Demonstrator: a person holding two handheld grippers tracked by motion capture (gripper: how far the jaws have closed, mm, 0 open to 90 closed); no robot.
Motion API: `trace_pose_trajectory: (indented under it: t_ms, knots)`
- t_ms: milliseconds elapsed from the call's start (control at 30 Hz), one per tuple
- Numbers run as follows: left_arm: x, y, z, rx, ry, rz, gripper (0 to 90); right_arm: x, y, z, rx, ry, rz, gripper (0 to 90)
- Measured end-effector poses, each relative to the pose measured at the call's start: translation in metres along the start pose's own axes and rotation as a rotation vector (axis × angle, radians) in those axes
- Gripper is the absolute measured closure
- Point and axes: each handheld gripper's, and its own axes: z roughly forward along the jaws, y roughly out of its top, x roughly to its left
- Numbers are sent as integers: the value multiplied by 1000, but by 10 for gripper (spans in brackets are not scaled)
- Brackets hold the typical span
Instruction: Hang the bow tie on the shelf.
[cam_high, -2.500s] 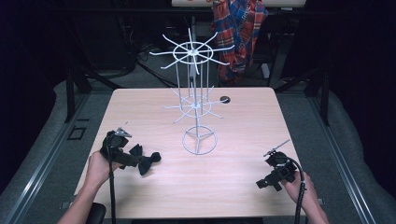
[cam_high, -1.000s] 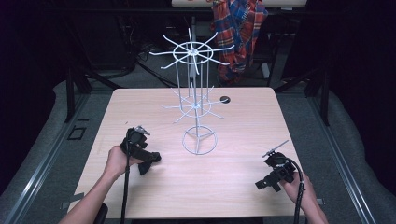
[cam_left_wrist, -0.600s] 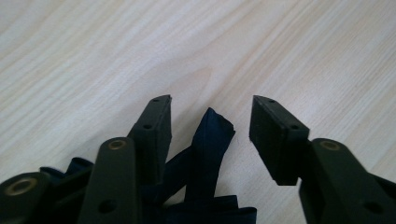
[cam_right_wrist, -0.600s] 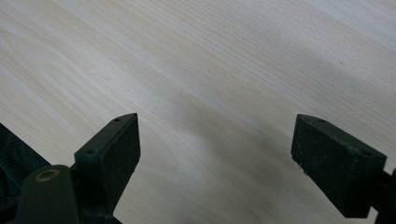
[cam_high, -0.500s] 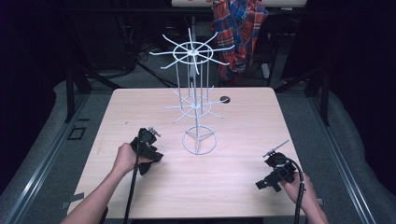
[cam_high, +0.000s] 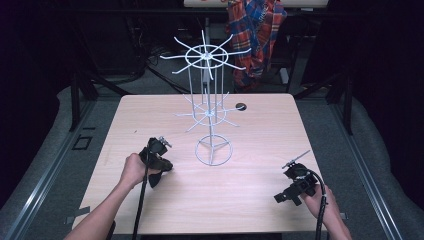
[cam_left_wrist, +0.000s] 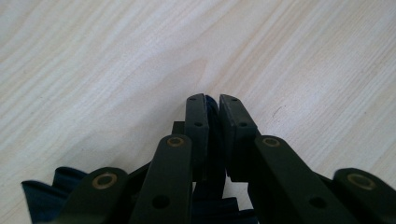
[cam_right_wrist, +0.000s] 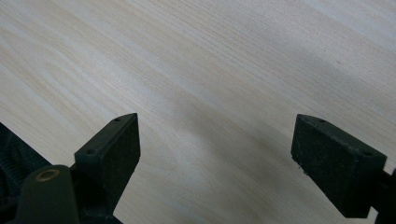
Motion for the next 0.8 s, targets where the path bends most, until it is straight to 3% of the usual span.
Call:
trace_pose_trajectory:
  t_ms: [567,800]
  knots:
    - [-1,-9,-46,-195,36,-50,858,0,-1,-1,1,3,9,154]
    - [-2,-10,-61,-272,26,-67,865,0,0,-1,2,2,6,154]
